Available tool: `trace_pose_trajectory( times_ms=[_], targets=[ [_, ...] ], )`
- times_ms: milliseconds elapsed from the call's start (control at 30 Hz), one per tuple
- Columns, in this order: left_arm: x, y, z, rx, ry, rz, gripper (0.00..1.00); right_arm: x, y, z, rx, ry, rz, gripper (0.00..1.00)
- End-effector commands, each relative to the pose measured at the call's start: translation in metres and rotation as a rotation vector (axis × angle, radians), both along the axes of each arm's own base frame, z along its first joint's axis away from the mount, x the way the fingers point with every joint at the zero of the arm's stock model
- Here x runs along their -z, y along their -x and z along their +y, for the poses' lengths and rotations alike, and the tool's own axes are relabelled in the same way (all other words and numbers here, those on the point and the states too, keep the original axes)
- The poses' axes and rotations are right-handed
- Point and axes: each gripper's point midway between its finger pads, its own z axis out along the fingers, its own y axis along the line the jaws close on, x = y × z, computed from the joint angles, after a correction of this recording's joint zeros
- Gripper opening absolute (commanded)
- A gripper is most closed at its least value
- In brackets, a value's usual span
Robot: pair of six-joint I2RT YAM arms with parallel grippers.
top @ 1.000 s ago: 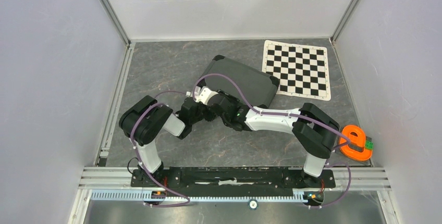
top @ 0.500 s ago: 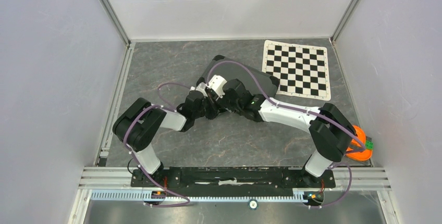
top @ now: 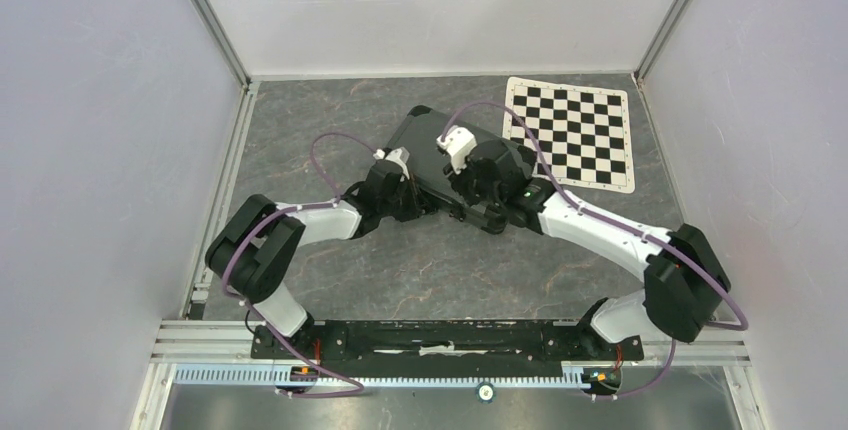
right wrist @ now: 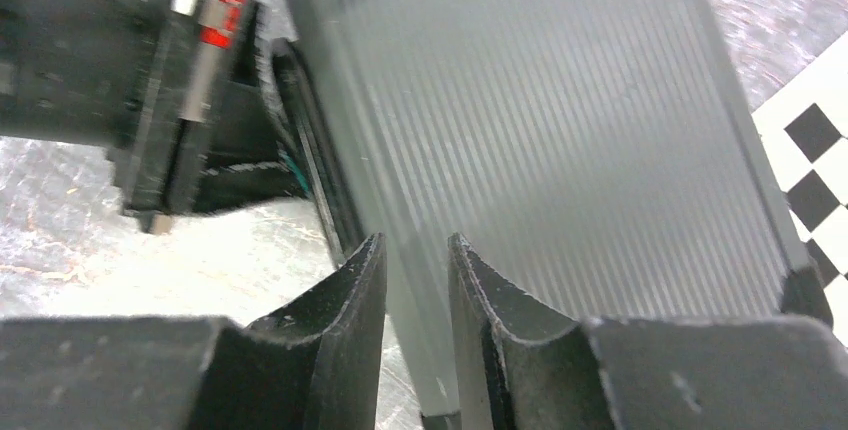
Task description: Pack up texas hold em set
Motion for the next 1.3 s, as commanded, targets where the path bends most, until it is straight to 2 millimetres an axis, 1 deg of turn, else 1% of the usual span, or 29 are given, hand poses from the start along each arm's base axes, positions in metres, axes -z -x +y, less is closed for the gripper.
trace_pose_trajectory(
  times_ms=[0, 33, 133, 200, 267, 300, 367, 467, 533, 567, 600, 667, 833, 1067, 1167, 1267],
  targets=[
    [-0.021, -0.024, 0.029, -0.03, -0.218, -0.16, 0.02, -0.005, -0.008, -0.021, 0.08, -0.048, -0.004, 0.33],
    [-0.021, -0.024, 0.032, -0.032, -0.241, -0.158, 0.02, 0.001, -0.007, -0.022, 0.077, -0.041, 0.012, 0.33],
    [-0.024, -0.023, 0.03, 0.005, -0.262, -0.154, 0.02, 0.009, -0.006, -0.026, 0.109, -0.041, 0.04, 0.33],
    [-0.027, -0.022, 0.028, 0.02, -0.269, -0.156, 0.02, 0.008, -0.008, -0.032, 0.137, -0.047, 0.028, 0.33],
    [-0.032, -0.017, 0.021, 0.057, -0.245, -0.151, 0.02, 0.008, -0.012, -0.039, 0.17, -0.05, 0.015, 0.33],
    [-0.03, -0.012, 0.021, 0.069, -0.254, -0.133, 0.02, 0.009, -0.014, -0.043, 0.184, -0.047, 0.01, 0.32],
    [-0.031, -0.01, 0.019, 0.08, -0.246, -0.129, 0.02, 0.017, -0.018, -0.051, 0.21, -0.03, 0.018, 0.31],
    [-0.035, -0.009, 0.012, 0.101, -0.227, -0.14, 0.02, 0.033, -0.019, -0.055, 0.219, -0.013, 0.054, 0.29],
    [-0.039, -0.007, 0.006, 0.115, -0.222, -0.152, 0.02, 0.042, -0.017, -0.055, 0.212, -0.011, 0.078, 0.22],
    [-0.04, -0.006, 0.004, 0.123, -0.22, -0.153, 0.02, 0.047, -0.017, -0.055, 0.213, -0.007, 0.091, 0.13],
    [-0.042, -0.006, 0.003, 0.128, -0.22, -0.154, 0.02, 0.051, -0.016, -0.055, 0.21, -0.003, 0.102, 0.08],
    [-0.043, -0.004, 0.0, 0.137, -0.224, -0.154, 0.02, 0.059, -0.014, -0.054, 0.197, 0.008, 0.126, 0.0],
    [-0.035, -0.008, -0.003, 0.137, -0.245, -0.146, 0.02, 0.068, -0.007, -0.05, 0.172, 0.005, 0.159, 0.0],
    [-0.009, -0.012, -0.001, 0.132, -0.327, -0.11, 0.02, 0.065, -0.005, -0.05, 0.161, -0.004, 0.157, 0.0],
    [-0.002, -0.014, 0.0, 0.124, -0.361, -0.117, 0.02, 0.065, -0.005, -0.05, 0.159, -0.005, 0.154, 0.0],
    [-0.001, -0.017, -0.002, 0.114, -0.355, -0.139, 0.02, 0.064, -0.004, -0.049, 0.156, -0.014, 0.154, 0.0]
  ],
)
